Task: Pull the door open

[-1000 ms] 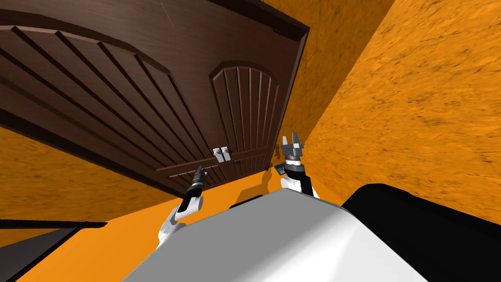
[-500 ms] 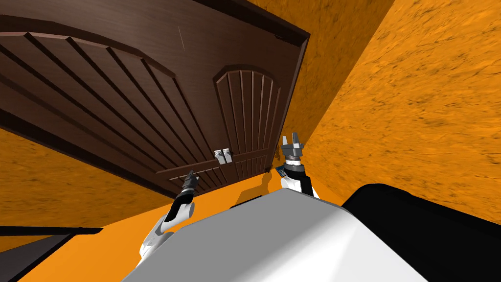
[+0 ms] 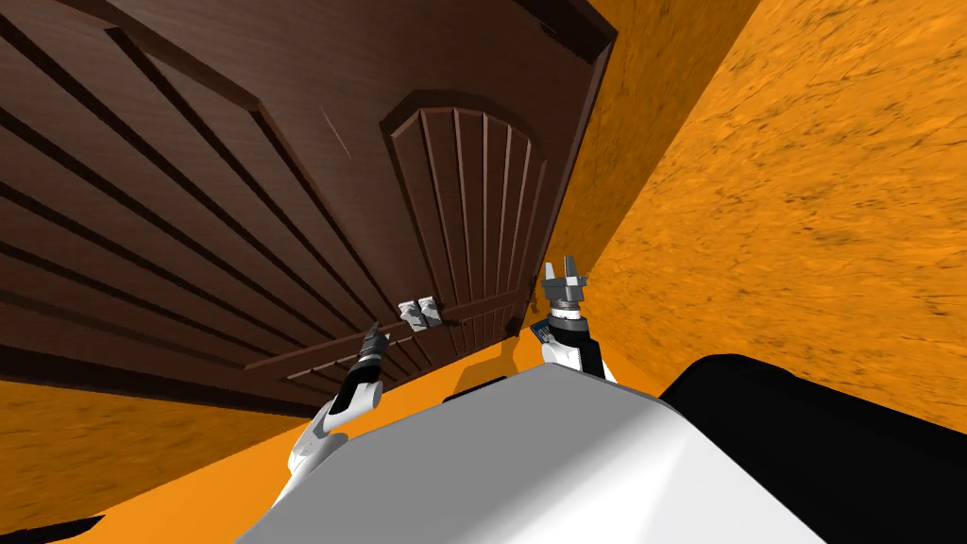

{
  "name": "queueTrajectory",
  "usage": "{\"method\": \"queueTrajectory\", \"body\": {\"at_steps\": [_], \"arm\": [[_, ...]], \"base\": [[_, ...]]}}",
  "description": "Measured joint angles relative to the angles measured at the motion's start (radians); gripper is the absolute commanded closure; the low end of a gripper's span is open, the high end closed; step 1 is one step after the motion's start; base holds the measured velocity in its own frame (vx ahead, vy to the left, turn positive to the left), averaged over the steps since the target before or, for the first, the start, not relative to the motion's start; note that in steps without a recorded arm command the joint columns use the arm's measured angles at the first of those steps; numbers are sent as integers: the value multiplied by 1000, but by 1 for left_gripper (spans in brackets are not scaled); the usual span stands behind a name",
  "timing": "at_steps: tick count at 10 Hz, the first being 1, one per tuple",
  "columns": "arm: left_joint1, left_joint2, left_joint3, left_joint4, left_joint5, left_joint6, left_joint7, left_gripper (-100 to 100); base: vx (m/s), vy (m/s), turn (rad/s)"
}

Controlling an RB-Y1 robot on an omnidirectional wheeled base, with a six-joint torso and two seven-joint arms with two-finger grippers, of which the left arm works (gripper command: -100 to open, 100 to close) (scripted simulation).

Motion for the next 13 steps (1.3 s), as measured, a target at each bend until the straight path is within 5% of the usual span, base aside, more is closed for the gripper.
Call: {"method": "queueTrajectory", "body": {"at_steps": [1, 2, 7, 8, 13], "arm": [[-12, -15, -12, -10, -3, 2, -4, -100], [-14, -18, -14, -12, -4, 2, -4, 100], [-12, -15, -12, -10, -3, 2, -4, 100], [-12, -15, -12, -10, -3, 2, -4, -100], [23, 6, 8, -9, 1, 2, 0, -100]], "base": [[111, -72, -35], [-18, 11, 38], [-22, 15, 0], [-103, 50, 137], [-185, -3, 42]]}}
